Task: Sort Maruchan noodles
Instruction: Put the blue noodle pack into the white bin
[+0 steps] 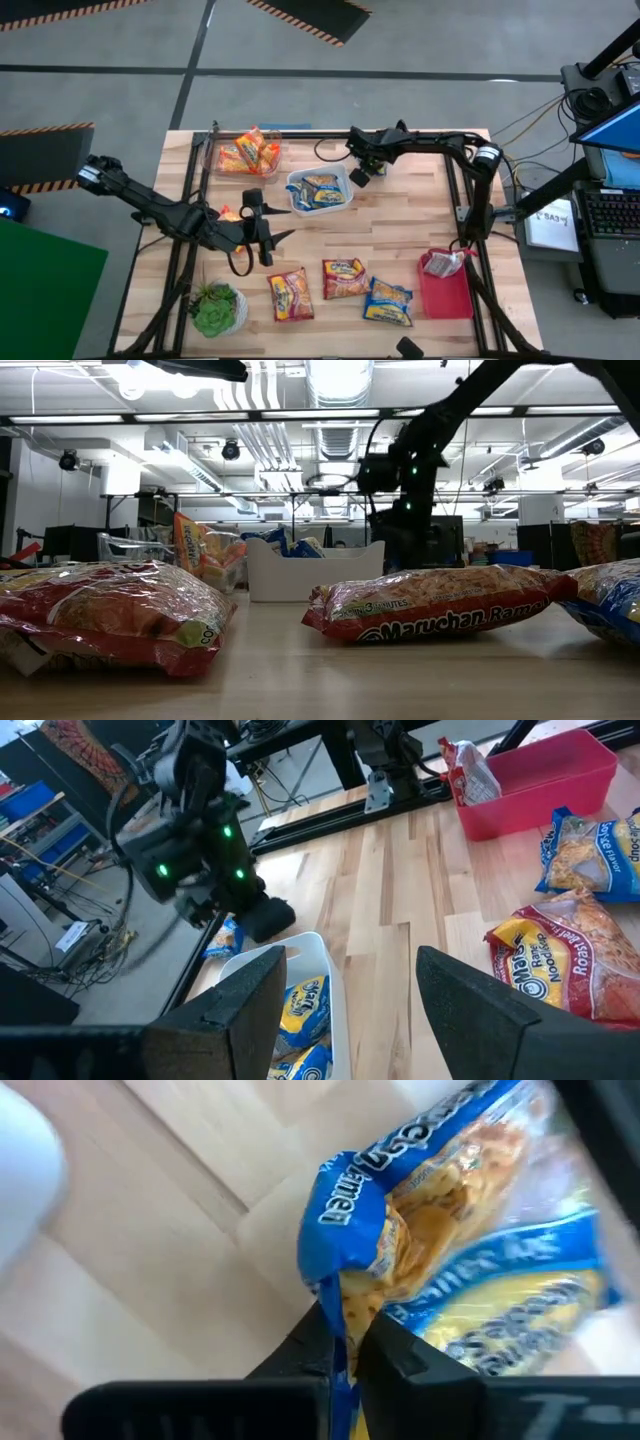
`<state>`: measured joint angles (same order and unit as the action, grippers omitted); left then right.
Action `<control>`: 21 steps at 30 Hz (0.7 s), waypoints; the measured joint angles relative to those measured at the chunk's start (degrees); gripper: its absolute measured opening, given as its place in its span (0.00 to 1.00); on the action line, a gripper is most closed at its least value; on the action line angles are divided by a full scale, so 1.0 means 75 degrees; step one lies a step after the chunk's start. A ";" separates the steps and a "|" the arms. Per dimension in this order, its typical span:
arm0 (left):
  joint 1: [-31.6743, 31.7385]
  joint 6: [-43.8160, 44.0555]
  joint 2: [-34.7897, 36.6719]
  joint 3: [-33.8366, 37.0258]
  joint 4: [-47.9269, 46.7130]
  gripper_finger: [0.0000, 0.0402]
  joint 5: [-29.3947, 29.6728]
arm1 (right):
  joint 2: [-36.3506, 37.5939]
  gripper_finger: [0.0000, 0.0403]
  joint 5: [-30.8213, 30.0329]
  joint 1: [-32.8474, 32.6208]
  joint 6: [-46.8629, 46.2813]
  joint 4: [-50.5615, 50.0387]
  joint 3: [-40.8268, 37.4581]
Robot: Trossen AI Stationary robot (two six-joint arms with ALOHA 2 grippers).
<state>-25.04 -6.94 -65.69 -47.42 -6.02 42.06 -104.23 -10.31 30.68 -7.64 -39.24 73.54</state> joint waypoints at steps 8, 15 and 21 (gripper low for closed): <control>0.0000 0.0000 0.0000 0.0000 0.0000 0.52 0.0000 | 0.1192 0.03 0.0320 0.0003 -0.0223 -0.0017 -0.0001; 0.0000 0.0002 -0.0001 0.0000 0.0000 0.52 -0.0006 | 0.2584 0.03 0.1069 -0.0063 -0.0654 0.0795 -0.0246; -0.0003 0.0003 0.0000 0.0000 0.0000 0.52 -0.0006 | 0.3594 0.03 0.2036 -0.0391 -0.1222 0.1845 -0.0535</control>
<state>-25.06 -6.92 -65.69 -47.42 -6.02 42.02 -77.27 4.96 27.75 -16.80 -25.40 69.52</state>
